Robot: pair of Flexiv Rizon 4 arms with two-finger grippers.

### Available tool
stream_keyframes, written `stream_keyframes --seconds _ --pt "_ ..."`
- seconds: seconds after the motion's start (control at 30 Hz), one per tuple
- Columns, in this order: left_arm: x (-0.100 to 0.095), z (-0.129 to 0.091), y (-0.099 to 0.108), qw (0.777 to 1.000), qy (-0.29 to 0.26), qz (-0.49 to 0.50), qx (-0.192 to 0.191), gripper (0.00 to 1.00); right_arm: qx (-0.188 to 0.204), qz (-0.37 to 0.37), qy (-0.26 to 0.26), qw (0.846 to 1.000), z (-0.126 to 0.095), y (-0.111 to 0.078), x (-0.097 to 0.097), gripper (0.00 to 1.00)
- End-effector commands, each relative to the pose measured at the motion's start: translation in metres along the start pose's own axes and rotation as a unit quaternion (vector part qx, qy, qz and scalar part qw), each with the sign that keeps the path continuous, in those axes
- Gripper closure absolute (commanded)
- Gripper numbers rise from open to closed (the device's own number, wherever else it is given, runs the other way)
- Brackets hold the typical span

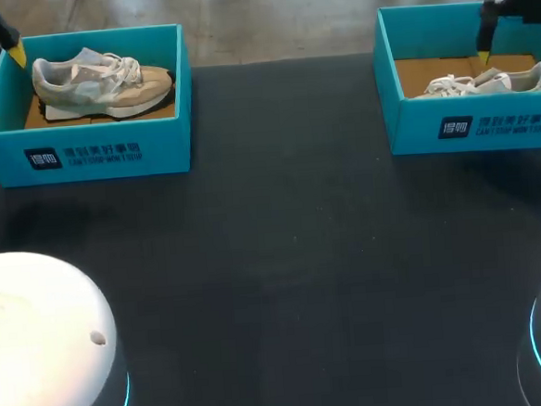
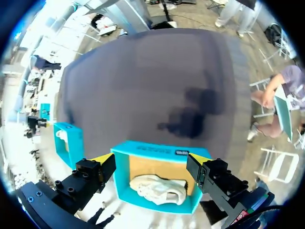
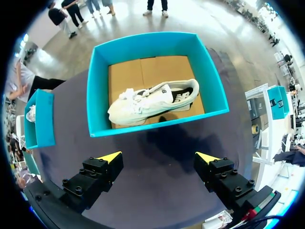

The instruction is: Take the shoe out of the shoebox, open the shoe tongue, remove and reinsert the insole, then place the shoe into the shoebox

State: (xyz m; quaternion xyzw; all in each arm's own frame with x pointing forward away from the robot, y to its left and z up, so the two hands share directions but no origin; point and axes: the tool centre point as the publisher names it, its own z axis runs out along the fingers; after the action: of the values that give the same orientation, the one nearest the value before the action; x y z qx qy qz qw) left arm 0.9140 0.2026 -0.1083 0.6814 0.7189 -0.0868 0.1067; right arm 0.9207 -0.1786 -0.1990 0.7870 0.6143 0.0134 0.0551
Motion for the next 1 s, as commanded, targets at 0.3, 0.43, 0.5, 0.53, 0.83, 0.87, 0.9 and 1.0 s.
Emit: stream_keyframes --seconds 0.3,0.43,0.5,0.53,0.83,0.87,0.9,1.0 --pt "0.033 -0.008 0.070 0.995 0.052 0.080 0.033 0.00 0.000 0.000 0.000 1.000 0.000 0.000 0.000 0.00" --pt "0.039 -0.008 0.083 0.995 0.053 0.079 0.031 0.00 0.000 0.000 0.000 1.000 0.000 0.000 0.000 0.00" --pt "0.039 -0.008 0.083 0.995 0.053 0.079 0.031 0.00 0.000 0.000 0.000 1.000 0.000 0.000 0.000 0.00" --pt "0.039 -0.008 0.083 0.995 0.053 0.079 0.031 0.00 0.000 0.000 0.000 1.000 0.000 0.000 0.000 0.00" --pt "0.039 -0.008 0.083 0.995 0.053 0.079 0.031 0.00 0.000 0.000 0.000 1.000 0.000 0.000 0.000 0.00" --pt "0.039 -0.008 0.083 0.995 0.053 0.079 0.031 0.00 0.000 0.000 0.000 1.000 0.000 0.000 0.000 0.00" --pt "0.039 -0.008 0.083 0.995 0.053 0.079 0.031 0.00 0.000 0.000 0.000 1.000 0.000 0.000 0.000 0.00" --pt "0.041 0.001 0.091 0.995 0.056 0.081 0.020 0.00 0.000 0.000 0.000 1.000 0.000 0.000 0.000 0.00"
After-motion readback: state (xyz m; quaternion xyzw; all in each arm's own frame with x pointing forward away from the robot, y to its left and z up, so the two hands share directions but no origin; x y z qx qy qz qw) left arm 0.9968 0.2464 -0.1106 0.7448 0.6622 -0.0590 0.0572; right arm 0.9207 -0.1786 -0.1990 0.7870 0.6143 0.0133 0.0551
